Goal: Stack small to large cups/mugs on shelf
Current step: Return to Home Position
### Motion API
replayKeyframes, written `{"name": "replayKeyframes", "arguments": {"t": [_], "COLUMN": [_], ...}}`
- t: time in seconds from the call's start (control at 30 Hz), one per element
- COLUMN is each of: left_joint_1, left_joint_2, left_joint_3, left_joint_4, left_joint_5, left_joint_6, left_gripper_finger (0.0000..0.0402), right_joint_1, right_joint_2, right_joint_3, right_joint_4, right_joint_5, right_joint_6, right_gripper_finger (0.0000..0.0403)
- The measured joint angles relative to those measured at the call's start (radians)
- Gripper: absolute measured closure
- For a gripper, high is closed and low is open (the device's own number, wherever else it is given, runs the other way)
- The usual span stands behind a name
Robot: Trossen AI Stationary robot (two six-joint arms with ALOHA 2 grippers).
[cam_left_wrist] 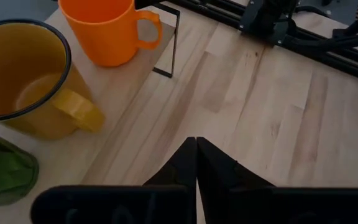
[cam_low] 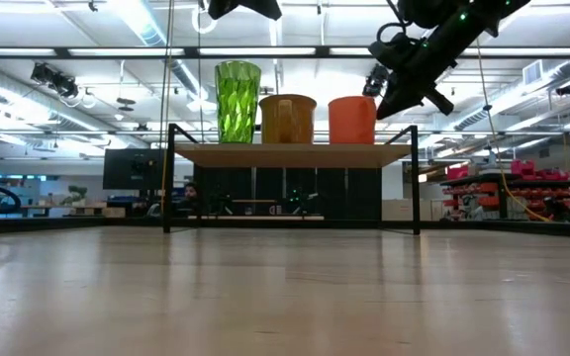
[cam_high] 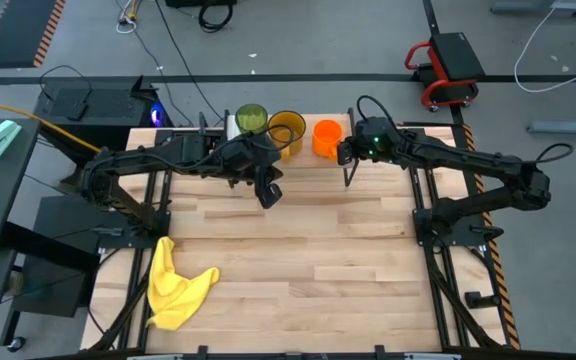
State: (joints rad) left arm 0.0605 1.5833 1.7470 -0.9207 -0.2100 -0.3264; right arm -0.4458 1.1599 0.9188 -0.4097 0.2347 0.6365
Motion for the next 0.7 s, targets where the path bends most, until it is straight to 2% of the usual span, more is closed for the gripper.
{"name": "replayKeyframes", "arguments": {"t": [0.13,0.33,0.7], "left_joint_1": [0.0,0.02,0.082], "left_joint_2": [0.0,0.0,-0.018], "left_joint_3": [0.0,0.0,0.0], "left_joint_4": [-0.009,-0.078,-0.104], "left_joint_5": [-0.013,-0.084,-0.085], "left_joint_6": [0.0,-0.003,-0.037], "left_gripper_finger": [0.0387,0.0373,0.0388], "right_joint_1": [0.004,0.04,0.106], "right_joint_2": [-0.026,-0.106,-0.198], "right_joint_3": [0.0,0.0,0.0], "right_joint_4": [-0.003,-0.006,-0.01], "right_joint_5": [-0.001,0.0,0.0], "right_joint_6": [-0.001,-0.001,0.009], "right_gripper_finger": [0.0401,0.0402,0.04]}}
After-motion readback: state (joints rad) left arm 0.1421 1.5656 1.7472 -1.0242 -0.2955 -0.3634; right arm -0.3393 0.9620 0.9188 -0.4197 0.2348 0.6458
